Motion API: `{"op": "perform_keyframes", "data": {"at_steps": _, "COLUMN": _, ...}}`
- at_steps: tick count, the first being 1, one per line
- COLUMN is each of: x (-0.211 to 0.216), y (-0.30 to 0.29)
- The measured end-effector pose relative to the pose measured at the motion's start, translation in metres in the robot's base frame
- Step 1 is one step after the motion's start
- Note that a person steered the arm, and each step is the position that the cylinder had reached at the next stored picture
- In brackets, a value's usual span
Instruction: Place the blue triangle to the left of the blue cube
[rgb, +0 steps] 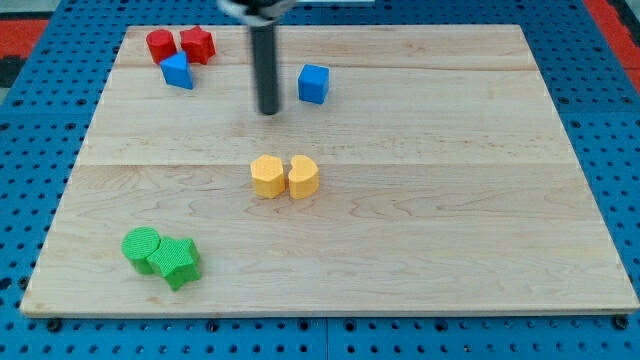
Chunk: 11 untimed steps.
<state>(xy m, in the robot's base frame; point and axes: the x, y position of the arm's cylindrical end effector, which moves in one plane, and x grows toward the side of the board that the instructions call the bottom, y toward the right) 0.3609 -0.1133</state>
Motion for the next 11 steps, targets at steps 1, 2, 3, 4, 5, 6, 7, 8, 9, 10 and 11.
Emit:
{"op": "perform_keyframes", "data": {"at_steps": 1, "x": -0.035, "y": -0.116}}
{"op": "perform_keyframes", "data": {"at_steps": 2, "x": -0.091, "y": -0.137}}
{"op": "perform_keyframes", "data": {"at_steps": 3, "x": -0.087, "y": -0.087}}
{"op": "perform_keyframes", "data": {"at_steps": 4, "x": -0.065, "y": -0.018}}
{"op": "perform_keyframes", "data": {"at_steps": 5, "x": -0.058, "y": -0.042}}
{"op": "perform_keyframes", "data": {"at_steps": 6, "x": -0.031, "y": -0.061}}
{"op": "perform_keyframes", "data": {"at_steps": 7, "x": -0.023, "y": -0.031}}
{"op": "perform_keyframes", "data": {"at_steps": 8, "x": -0.023, "y": 0.035}}
{"op": "perform_keyframes", "data": {"at_steps": 9, "x": -0.024, "y": 0.054}}
{"op": "perform_keyframes", "data": {"at_steps": 10, "x": -0.011, "y": -0.015}}
{"op": "perform_keyframes", "data": {"at_steps": 11, "x": -0.012, "y": -0.049}}
